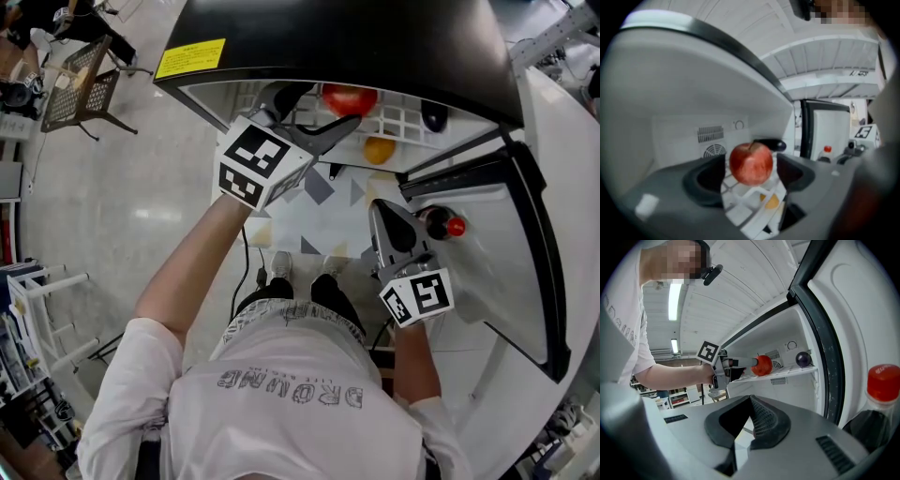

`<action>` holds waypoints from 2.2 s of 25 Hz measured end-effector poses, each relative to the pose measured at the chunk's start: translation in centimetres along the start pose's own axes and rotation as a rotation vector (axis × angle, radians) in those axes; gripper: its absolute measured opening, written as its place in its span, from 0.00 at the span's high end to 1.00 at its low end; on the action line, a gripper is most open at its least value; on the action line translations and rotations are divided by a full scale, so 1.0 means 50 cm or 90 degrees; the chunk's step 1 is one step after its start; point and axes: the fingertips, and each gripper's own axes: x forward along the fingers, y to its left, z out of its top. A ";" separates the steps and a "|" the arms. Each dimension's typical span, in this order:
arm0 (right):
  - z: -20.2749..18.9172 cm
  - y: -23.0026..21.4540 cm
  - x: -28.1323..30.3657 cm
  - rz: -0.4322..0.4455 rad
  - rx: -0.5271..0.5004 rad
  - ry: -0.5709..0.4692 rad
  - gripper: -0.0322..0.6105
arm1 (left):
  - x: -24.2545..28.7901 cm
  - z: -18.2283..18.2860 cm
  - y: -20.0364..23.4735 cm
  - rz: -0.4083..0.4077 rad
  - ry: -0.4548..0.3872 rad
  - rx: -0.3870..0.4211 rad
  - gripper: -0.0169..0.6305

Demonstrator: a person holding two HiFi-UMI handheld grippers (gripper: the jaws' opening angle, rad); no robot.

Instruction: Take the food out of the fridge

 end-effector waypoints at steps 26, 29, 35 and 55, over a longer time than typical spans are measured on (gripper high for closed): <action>-0.001 -0.023 -0.001 0.002 0.005 0.000 0.96 | 0.038 -0.002 -0.003 -0.006 0.024 0.006 0.43; 0.001 -0.021 -0.004 -0.002 0.001 -0.001 0.96 | 0.026 -0.002 -0.003 -0.004 0.020 0.003 0.43; 0.005 -0.002 -0.008 -0.006 -0.008 0.000 0.96 | -0.011 0.004 -0.005 -0.001 0.004 0.000 0.43; 0.013 0.098 -0.011 -0.044 -0.031 -0.007 0.96 | -0.204 -0.015 -0.019 -0.015 -0.036 -0.027 0.43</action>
